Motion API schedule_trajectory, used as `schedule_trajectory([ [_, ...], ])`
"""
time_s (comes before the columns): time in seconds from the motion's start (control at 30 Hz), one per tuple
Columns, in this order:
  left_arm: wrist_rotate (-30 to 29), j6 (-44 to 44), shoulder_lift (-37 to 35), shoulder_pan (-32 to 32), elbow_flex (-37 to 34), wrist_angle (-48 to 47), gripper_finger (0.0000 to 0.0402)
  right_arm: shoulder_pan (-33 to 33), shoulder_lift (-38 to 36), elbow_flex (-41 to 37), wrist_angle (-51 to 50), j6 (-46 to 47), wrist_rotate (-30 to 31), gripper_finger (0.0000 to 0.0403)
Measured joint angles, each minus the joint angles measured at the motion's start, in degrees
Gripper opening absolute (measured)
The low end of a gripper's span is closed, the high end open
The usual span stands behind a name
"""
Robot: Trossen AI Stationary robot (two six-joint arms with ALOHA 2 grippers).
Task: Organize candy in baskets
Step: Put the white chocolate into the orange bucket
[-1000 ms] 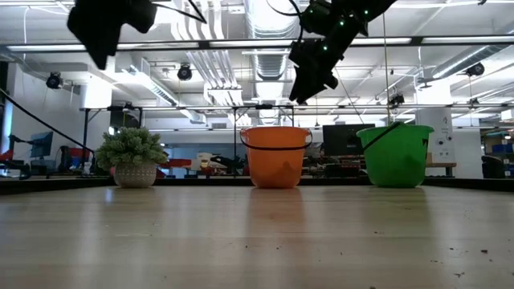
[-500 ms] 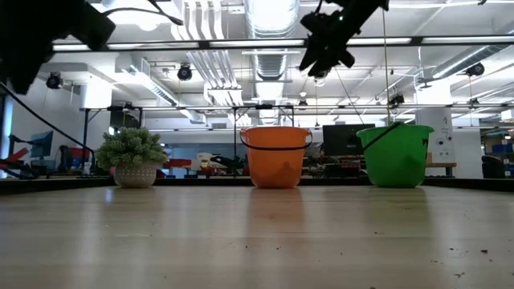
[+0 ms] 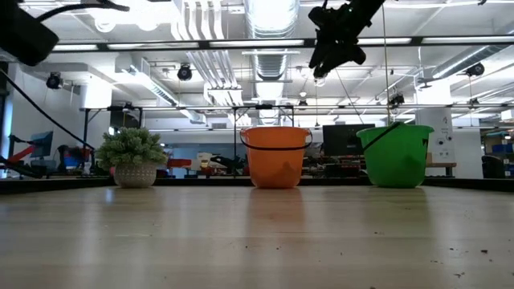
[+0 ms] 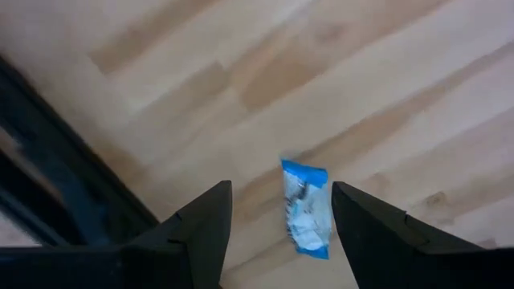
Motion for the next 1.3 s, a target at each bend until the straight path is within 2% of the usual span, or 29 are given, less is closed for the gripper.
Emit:
schedule_trajectory([
  [0.2, 0.1, -5.2, 4.2, -4.9, -0.1, 5.3, 0.0196, 3.3, 0.0, 0.0, -0.4, 2.8, 0.0, 0.0173],
  [0.37, 4.3, -8.9, 8.9, -8.1, -0.1, 7.9, 0.0196, 6.8, 0.0, 0.0, -0.4, 5.5, -0.1, 0.0173],
  [0.5, 4.8, -10.7, 12.3, -10.2, -0.1, 13.1, 0.0196, 9.4, 0.0, 0.0, -0.4, 5.9, 0.0, 0.0173],
  [0.63, 4.8, -10.8, 14.7, -11.0, -0.1, 17.5, 0.0196, 11.3, 0.0, 0.0, -0.3, 5.9, 0.0, 0.0173],
  [1.03, 8.3, -9.0, 21.6, -11.0, -0.1, 17.5, 0.0192, 14.5, -0.4, 0.0, -0.2, 7.2, 0.0, 0.0173],
  [1.17, 9.0, -5.3, 22.2, -11.0, -0.1, 17.8, 0.0167, 15.5, -0.7, 0.0, -0.1, 7.2, -0.1, 0.0173],
  [1.3, 10.8, -2.5, 22.0, -11.0, -0.1, 17.7, 0.0112, 16.1, -0.9, 0.0, 0.1, 7.2, -0.1, 0.0173],
])
